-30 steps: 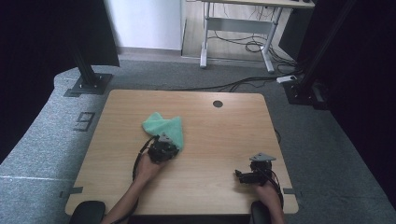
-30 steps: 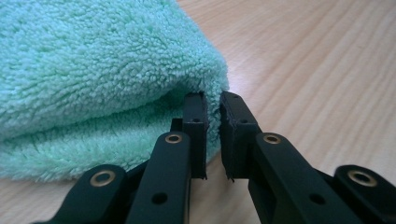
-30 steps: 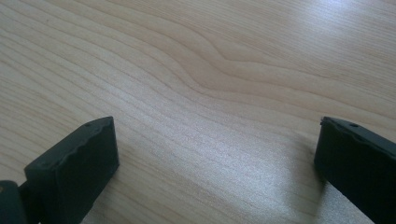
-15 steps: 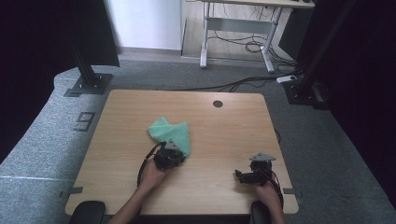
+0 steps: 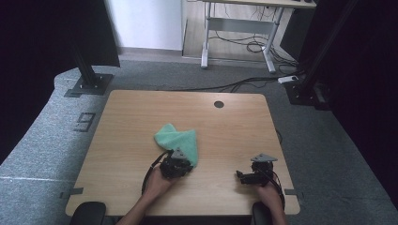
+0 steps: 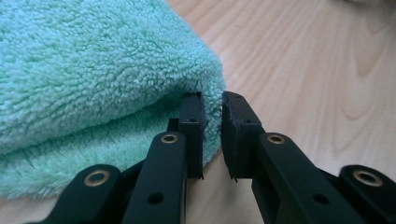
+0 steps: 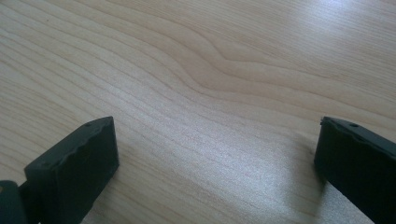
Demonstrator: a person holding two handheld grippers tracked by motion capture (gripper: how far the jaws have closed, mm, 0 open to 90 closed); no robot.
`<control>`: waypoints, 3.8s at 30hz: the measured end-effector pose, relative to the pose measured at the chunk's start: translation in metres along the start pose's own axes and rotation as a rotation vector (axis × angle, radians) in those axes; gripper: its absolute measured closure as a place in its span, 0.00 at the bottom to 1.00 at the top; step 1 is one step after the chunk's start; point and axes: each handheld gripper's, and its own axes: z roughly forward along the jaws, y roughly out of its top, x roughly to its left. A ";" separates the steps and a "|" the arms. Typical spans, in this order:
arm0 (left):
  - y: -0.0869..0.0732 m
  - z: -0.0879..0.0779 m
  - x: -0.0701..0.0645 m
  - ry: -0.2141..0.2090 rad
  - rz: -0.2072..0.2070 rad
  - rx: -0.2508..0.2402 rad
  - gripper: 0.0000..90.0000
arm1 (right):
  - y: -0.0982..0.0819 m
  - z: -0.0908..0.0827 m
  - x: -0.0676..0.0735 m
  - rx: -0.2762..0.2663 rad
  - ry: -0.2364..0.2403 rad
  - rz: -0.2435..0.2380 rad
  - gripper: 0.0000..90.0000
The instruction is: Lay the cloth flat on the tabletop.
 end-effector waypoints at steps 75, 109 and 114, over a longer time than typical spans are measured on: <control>0.073 -0.047 0.052 0.047 -0.031 0.001 0.96 | 0.000 0.000 0.000 0.000 -0.001 0.000 0.00; -0.033 -0.076 0.072 0.182 -0.155 0.048 0.91 | 0.000 0.000 0.000 0.000 0.000 0.000 0.00; -0.039 -0.076 0.073 0.192 -0.152 0.046 0.87 | 0.000 0.000 0.000 0.000 0.000 0.001 0.00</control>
